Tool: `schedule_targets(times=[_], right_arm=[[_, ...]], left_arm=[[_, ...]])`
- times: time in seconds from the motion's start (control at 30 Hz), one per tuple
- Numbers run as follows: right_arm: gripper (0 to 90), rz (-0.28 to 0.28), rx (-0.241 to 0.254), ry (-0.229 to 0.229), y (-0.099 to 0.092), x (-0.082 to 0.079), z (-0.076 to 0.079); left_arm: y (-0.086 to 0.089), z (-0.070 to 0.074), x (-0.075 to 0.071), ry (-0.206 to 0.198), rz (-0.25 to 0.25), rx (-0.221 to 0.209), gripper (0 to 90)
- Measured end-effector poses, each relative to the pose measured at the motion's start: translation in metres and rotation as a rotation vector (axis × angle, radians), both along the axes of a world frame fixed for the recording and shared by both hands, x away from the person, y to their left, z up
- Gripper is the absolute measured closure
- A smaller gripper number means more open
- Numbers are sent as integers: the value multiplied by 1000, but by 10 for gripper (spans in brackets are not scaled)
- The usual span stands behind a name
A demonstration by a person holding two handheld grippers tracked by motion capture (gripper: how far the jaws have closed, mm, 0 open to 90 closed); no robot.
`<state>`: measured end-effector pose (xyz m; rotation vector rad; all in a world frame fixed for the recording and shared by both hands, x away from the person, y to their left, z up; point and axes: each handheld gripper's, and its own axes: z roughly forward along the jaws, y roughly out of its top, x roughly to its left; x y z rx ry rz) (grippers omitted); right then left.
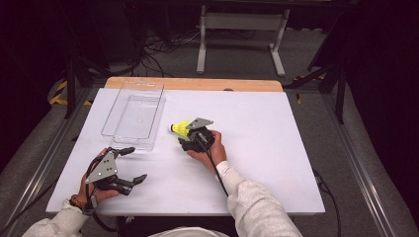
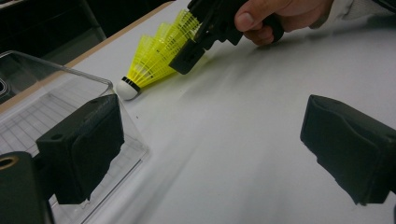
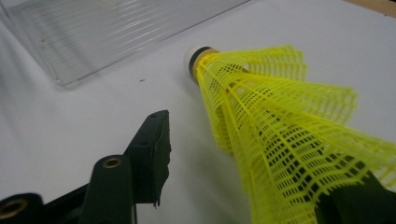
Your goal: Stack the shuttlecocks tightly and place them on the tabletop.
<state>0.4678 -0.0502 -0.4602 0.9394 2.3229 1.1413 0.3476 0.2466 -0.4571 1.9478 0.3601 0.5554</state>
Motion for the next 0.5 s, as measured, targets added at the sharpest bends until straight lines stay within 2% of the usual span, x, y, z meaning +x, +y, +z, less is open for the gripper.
schedule_targets(times=[0.07, 0.1, 0.13, 0.27, 0.37, 0.5], right_arm=[[513, -22, -4, -10, 3, 1, 0], [513, -22, -4, -10, 3, 1, 0], [537, -47, -10, -19, 5, 1, 0], [728, -74, -33, -37, 11, 3, 1], [773, -73, -55, -55, 14, 3, 1], [822, -63, -49, -56, 14, 4, 1]], left_arm=[[0, 0, 0, -2, -1, -3, 70], [0, 0, 0, -2, -1, -3, 70], [1, 0, 0, -3, 1, -3, 70], [2, 1, 0, -3, 4, -7, 70], [2, 1, -1, -3, 5, -11, 70], [4, 1, 0, -6, 9, -9, 70]])
